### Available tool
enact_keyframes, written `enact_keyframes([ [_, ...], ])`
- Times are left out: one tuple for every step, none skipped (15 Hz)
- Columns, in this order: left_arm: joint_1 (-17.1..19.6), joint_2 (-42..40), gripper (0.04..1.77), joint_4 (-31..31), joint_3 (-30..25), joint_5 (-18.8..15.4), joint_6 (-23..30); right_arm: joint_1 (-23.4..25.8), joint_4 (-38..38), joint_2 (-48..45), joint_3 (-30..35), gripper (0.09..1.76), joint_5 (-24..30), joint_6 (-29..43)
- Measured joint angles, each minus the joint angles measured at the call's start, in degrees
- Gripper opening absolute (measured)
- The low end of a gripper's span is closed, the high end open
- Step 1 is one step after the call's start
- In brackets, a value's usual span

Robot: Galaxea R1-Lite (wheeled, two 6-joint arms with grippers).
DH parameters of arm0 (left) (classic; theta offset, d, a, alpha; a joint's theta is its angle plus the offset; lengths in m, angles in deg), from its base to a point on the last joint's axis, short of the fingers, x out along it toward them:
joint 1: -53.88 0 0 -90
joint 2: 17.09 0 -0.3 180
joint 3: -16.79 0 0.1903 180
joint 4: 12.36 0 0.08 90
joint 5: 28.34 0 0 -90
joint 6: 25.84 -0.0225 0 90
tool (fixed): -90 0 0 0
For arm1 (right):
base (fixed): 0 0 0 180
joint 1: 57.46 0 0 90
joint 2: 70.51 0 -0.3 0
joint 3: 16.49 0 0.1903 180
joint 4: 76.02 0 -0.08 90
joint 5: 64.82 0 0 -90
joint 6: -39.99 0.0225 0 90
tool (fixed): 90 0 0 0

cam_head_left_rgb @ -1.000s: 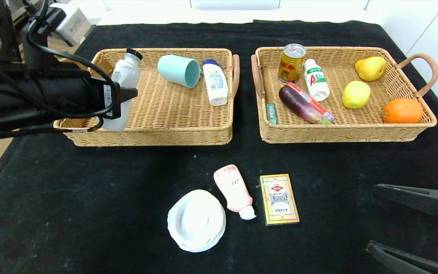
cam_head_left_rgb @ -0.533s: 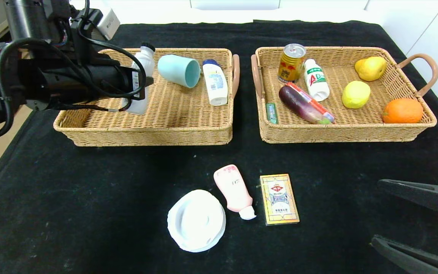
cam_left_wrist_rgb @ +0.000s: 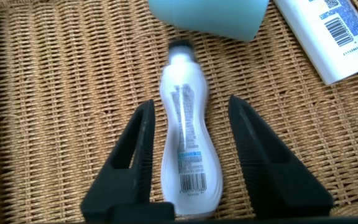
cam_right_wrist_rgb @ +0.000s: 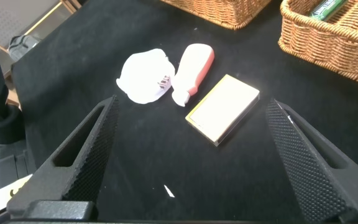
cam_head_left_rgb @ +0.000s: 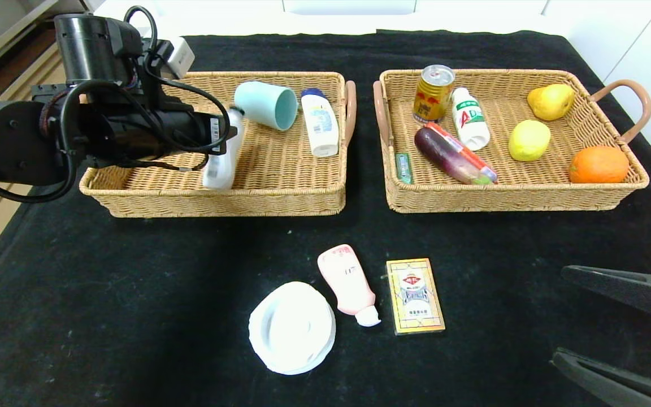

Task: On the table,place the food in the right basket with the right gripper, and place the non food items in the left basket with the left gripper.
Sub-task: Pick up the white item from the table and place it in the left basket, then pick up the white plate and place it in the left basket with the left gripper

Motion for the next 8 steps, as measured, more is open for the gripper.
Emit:
enact_keyframes([
  [-0.01, 0.09, 1.02, 0.11, -0.04, -0.01, -0.02, 0.00, 0.00, 0.00, 0.06, 1.71, 0.00, -0.02],
  [0.02, 0.11, 1.10, 0.33, -0.11, -0.01, 0.00, 0.00, -0.02, 0.00, 0.11, 1.71, 0.00, -0.02],
  [0.05, 0.11, 1.18, 0.41, -0.22, 0.02, -0.02, 0.00, -0.02, 0.00, 0.09, 1.71, -0.01, -0.02],
  [0.02, -0.02, 1.25, 0.61, -0.35, 0.10, -0.05, 0.00, 0.02, -0.02, 0.05, 1.71, 0.00, -0.02],
  [0.02, -0.33, 1.30, 0.85, -0.61, 0.11, -0.05, 0.00, 0.02, -0.02, 0.05, 1.71, 0.00, -0.07],
  [-0.06, -0.83, 1.35, 1.00, -1.05, 0.16, -0.10, 0.00, 0.05, -0.02, 0.05, 1.71, 0.00, -0.09],
  [-0.26, -1.56, 1.39, 1.46, -1.63, 0.27, -0.20, 0.00, 0.09, -0.02, 0.05, 1.71, 0.00, -0.11],
  [-0.50, -2.50, 1.43, 2.38, -2.35, 0.52, -0.20, 0.00, 0.06, -0.04, 0.05, 1.71, -0.01, -0.13],
])
